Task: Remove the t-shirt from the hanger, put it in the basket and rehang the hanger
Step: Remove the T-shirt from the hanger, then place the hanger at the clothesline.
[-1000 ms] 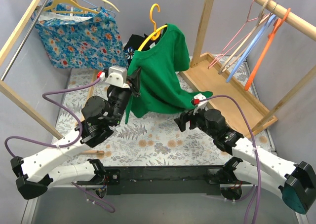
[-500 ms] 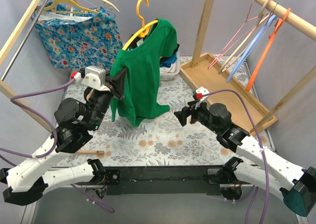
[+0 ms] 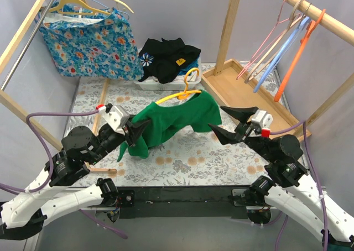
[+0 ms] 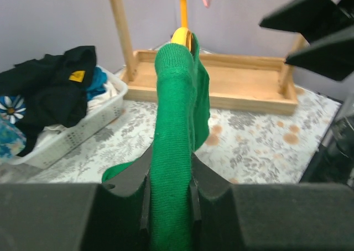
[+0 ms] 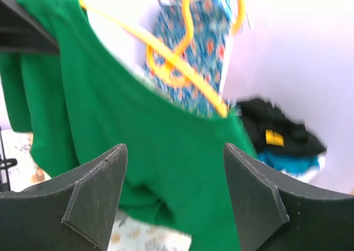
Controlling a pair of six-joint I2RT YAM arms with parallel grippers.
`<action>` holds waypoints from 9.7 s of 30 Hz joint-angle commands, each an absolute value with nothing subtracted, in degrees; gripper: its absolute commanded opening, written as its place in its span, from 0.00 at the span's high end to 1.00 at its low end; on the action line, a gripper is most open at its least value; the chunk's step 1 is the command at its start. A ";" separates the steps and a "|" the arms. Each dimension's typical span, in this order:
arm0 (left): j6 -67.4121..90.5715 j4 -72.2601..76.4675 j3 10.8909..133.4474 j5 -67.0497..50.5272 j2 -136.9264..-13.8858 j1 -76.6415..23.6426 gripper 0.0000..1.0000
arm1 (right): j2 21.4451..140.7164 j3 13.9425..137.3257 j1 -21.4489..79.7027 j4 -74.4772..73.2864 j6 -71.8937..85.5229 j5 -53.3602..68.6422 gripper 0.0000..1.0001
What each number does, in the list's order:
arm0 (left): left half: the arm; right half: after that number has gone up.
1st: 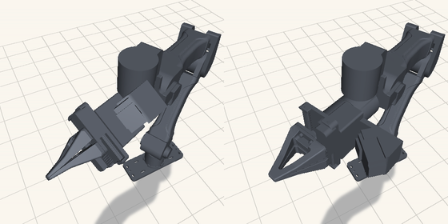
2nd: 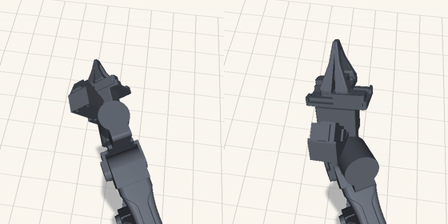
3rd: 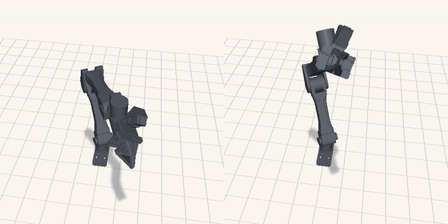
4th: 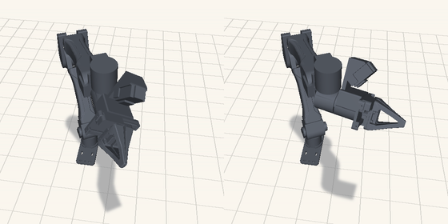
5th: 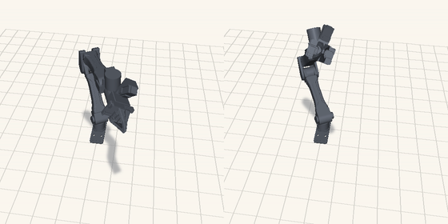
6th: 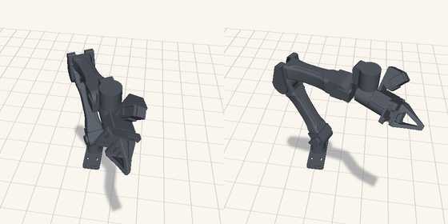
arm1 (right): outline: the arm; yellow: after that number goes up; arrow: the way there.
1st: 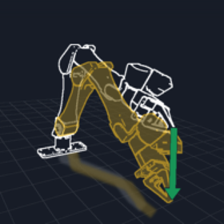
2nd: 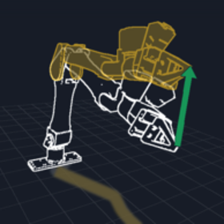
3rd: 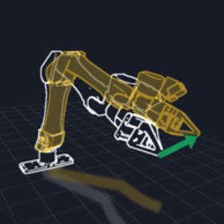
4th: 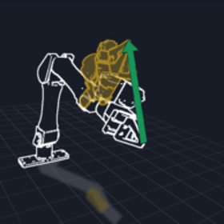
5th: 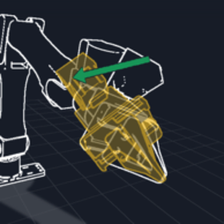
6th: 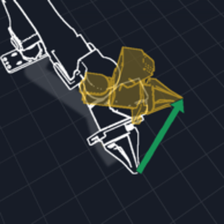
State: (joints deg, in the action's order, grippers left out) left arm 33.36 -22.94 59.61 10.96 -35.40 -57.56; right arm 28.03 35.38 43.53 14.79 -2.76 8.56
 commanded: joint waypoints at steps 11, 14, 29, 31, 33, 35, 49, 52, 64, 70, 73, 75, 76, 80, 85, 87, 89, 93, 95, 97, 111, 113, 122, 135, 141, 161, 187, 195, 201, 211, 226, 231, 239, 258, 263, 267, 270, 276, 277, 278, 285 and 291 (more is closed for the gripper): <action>34.37 -30.94 56.78 -6.06 -32.17 -57.74 1.00 | 36.99 37.97 43.68 24.33 -10.11 27.33 0.20; 34.54 -31.11 55.37 -5.71 -31.12 -57.74 1.00 | 38.84 37.79 43.68 25.93 -9.32 29.70 0.20; 35.24 -31.20 52.30 -4.93 -28.74 -57.74 1.00 | 45.88 36.91 43.68 34.10 -1.85 41.31 0.77; 35.42 -30.94 51.86 -4.31 -28.56 -57.74 1.00 | 45.79 36.91 43.68 33.84 -1.84 40.87 0.89; 35.59 -30.59 51.42 -3.43 -28.48 -57.74 1.00 | 45.53 37.00 43.68 32.88 -2.28 39.48 0.99; 35.77 -30.41 51.15 -2.64 -28.48 -57.74 1.00 | 44.74 37.00 43.68 31.91 -2.98 37.71 0.99; 36.47 -34.10 53.26 13.18 -25.84 -57.83 0.27 | 42.19 40.08 43.68 17.76 -14.76 24.35 0.99; 37.44 -35.15 51.34 16.16 -25.14 -57.74 0.24 | 41.05 40.34 43.68 16.79 -15.99 23.38 0.99; 37.18 -33.84 47.37 17.14 -28.20 -57.74 0.29 | 35.60 40.25 43.59 16.43 -17.23 20.22 0.99; 37.09 -33.31 46.41 17.84 -29.79 -57.83 0.64 | 34.72 41.22 43.68 15.29 -17.49 20.65 0.99; 37.35 -32.70 46.06 22.21 -29.80 -57.74 0.90 | 34.28 40.61 43.59 15.38 -17.31 20.31 0.99; 37.96 -31.73 45.70 26.87 -29.71 -57.74 0.99 | 34.19 40.34 43.59 15.38 -17.40 19.08 0.99; 38.06 -30.68 45.27 32.72 -29.62 -57.74 1.00 | 34.10 40.08 43.68 15.47 -17.58 18.72 0.99; 38.06 -26.99 44.56 49.67 -29.71 -57.74 1.00 | 34.19 38.77 43.59 15.82 -18.54 16.26 0.99; 35.77 -22.76 43.86 62.75 -29.71 -57.66 1.00 | 33.84 37.36 43.59 16.26 -20.12 15.82 0.99; 36.65 -22.94 43.94 64.86 -29.53 -57.74 1.00 | 33.14 36.92 43.68 16.43 -20.48 16.52 0.99; 38.14 -24.26 43.95 65.82 -29.44 -57.66 1.00 | 32.43 36.74 43.68 16.79 -20.74 16.78 0.99; 39.90 -26.45 43.42 62.16 -29.00 -57.66 1.00 | 30.33 35.77 43.59 18.72 -20.04 15.82 0.99; 40.77 -27.77 43.07 59.86 -29.53 -57.74 1.00 | 29.80 35.60 43.68 19.94 -19.25 14.68 0.99; 41.66 -29.78 42.72 58.01 -30.67 -57.66 1.00 | 28.66 34.90 43.68 21.26 -18.72 12.58 0.99; 43.68 -30.94 44.73 51.16 -37.44 -57.66 0.82 | 27.85 33.13 43.68 25.84 -16.26 9.93 0.99; 43.59 -31.03 45.35 49.67 -36.48 -57.66 0.48 | 29.09 33.48 43.68 26.19 -15.82 10.37 0.99; 45.26 -32.87 47.72 46.06 -32.62 -57.66 0.11 | 34.36 35.60 43.59 26.71 -13.80 14.15 0.99; 42.45 -39.45 59.93 43.77 -30.23 -57.66 0.06 | 41.21 35.77 43.59 21.98 -13.01 18.54 0.99; 41.31 -40.16 60.82 31.01 -30.85 -57.66 0.05 | 46.66 37.34 43.59 19.52 -11.60 24.86 0.99; 35.95 -44.56 57.13 6.86 -37.88 -57.66 0.35 | 47.11 43.77 43.68 10.55 -12.48 37.18 0.99; 34.63 -44.56 57.31 -1.42 -39.29 -57.66 0.98 | 45.09 43.68 43.59 12.39 -11.43 37.71 0.99; 35.33 -40.70 56.78 5.09 -36.04 -57.66 1.00 | 44.91 42.54 43.59 12.48 -10.72 32.88 0.96; 34.63 -40.86 59.05 9.93 -32.61 -57.66 1.00 | 45.18 41.66 43.68 12.39 -9.93 28.31 0.57; 36.30 -47.90 64.17 14.32 -33.58 -57.66 1.00 | 45.18 38.32 43.68 15.02 -5.36 12.32 0.34; 36.74 -25.59 62.40 27.24 -37.52 -57.74 1.00 | 47.63 33.05 43.59 12.04 2.98 5.27 0.37; 34.98 -16.01 64.32 30.15 -45.59 -57.74 1.00 | 48.60 29.19 43.77 11.68 6.58 9.13 0.39; 32.00 -0.99 68.29 28.13 -58.77 -57.66 1.00 | 48.34 23.12 44.56 14.59 11.07 12.91 0.42; 21.63 25.39 95.00 22.50 -96.76 -57.74 1.00 | 48.34 21.09 46.41 16.35 11.16 13.71 0.43; 19.34 29.08 102.91 20.58 -104.58 -57.66 1.00 | 48.60 20.13 46.49 17.66 11.51 14.06 0.43; 18.11 27.78 110.20 18.46 -110.55 -57.66 1.00 | 48.52 19.43 46.58 18.02 11.69 13.98 0.44; 17.75 26.64 116.00 18.02 -115.04 -57.66 1.00 | 48.16 18.90 46.58 18.10 11.69 13.80 0.44; 17.32 25.85 127.75 16.70 -123.90 -57.48 1.00 | 47.72 17.84 46.76 18.98 11.60 13.27 0.44; 17.23 25.06 129.62 16.35 -125.06 -57.57 1.00 | 47.55 17.49 46.76 18.98 11.78 12.84 0.44; 17.14 24.70 131.38 16.09 -126.20 -57.48 1.00 | 47.64 17.32 46.76 18.98 11.86 12.92 0.44; 19.77 22.85 137.55 12.57 -130.25 -55.55 1.00 | 47.11 16.87 46.85 19.51 11.95 12.92 0.44; 21.62 23.47 135.79 9.41 -131.39 -54.23 1.00 | 47.37 16.70 46.93 19.86 11.95 12.92 0.44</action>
State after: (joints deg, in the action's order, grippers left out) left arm 19.94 22.28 134.78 12.62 -132.44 -55.37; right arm 47.88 16.93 46.59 16.84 11.81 13.23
